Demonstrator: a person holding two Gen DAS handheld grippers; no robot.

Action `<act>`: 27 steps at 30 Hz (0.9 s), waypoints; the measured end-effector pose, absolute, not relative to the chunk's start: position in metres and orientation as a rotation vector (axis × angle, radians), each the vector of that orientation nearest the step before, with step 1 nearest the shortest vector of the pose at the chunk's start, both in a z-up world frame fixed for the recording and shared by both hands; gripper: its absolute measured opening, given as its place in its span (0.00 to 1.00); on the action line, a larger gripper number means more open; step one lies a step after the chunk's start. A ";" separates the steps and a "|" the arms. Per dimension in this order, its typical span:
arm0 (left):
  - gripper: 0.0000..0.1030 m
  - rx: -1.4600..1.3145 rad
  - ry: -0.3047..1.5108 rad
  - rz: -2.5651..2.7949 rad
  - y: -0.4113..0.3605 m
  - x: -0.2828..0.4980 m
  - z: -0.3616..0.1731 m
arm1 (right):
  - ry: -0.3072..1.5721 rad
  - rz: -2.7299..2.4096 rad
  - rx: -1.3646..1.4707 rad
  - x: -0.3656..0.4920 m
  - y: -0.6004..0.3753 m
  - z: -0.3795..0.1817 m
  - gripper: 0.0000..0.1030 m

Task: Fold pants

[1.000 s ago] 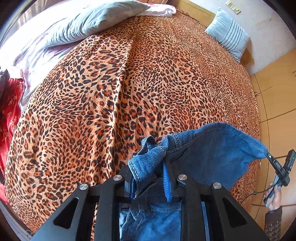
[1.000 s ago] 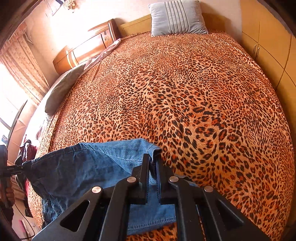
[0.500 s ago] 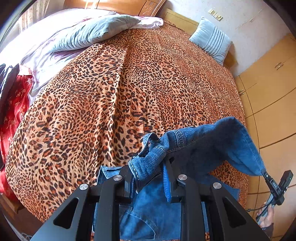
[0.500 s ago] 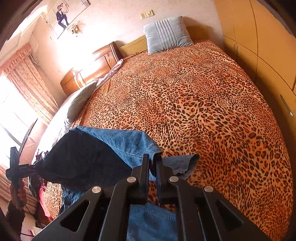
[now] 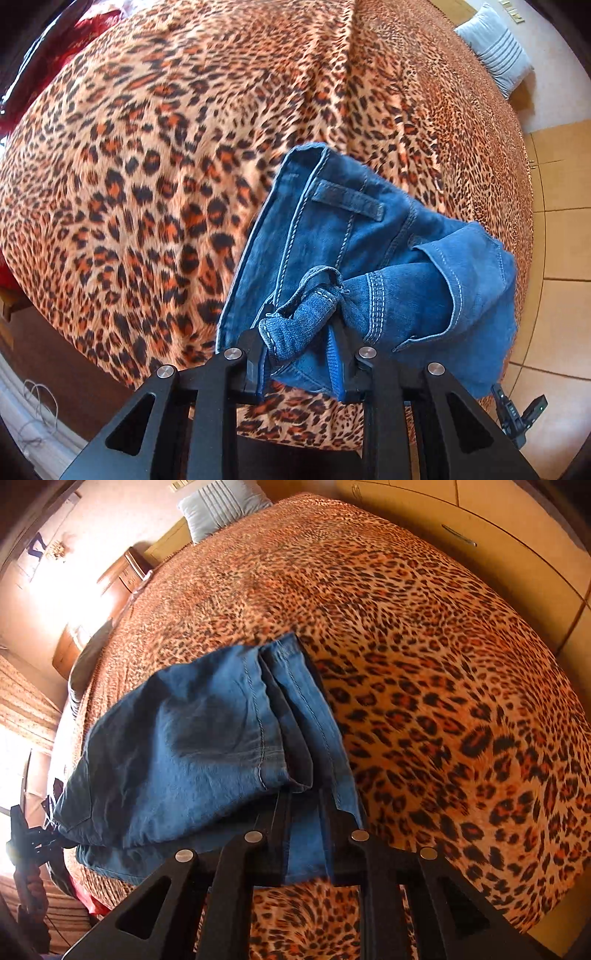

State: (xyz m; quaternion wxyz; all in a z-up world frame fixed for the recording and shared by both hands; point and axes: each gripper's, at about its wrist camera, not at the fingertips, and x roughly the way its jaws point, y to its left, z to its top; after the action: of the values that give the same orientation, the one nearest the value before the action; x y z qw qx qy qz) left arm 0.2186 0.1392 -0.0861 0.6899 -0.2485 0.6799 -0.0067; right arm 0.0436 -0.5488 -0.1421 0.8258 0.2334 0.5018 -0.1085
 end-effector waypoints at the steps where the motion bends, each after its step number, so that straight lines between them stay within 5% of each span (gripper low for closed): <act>1: 0.29 -0.590 1.519 -0.021 0.144 0.215 -0.085 | 1.084 -0.261 0.497 0.038 -0.550 -0.146 0.16; 3: 0.41 -0.620 1.501 -0.032 0.152 0.207 -0.071 | 1.084 -0.278 0.533 0.026 -0.553 -0.140 0.18; 5: 0.49 -0.641 1.479 -0.042 0.156 0.197 -0.055 | 1.055 -0.277 0.584 0.013 -0.555 -0.127 0.38; 8: 0.70 -0.686 1.428 -0.067 0.152 0.193 -0.042 | 0.997 -0.241 0.716 0.002 -0.557 -0.114 0.52; 10: 0.78 -0.739 1.397 -0.056 0.148 0.195 -0.039 | 0.971 -0.222 0.834 0.006 -0.556 -0.116 0.54; 19: 0.81 -1.076 1.379 0.039 0.160 0.191 -0.057 | 0.985 -0.267 1.130 0.035 -0.545 -0.168 0.54; 27: 0.85 -1.087 1.428 0.018 0.138 0.195 -0.067 | 0.958 -0.284 1.216 0.053 -0.548 -0.181 0.54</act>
State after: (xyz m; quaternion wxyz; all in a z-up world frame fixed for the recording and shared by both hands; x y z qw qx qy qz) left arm 0.1947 0.1381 -0.0670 0.6237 -0.4735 0.6219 0.0080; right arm 0.0535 -0.5480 -0.1807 0.7061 0.5471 0.4311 -0.1276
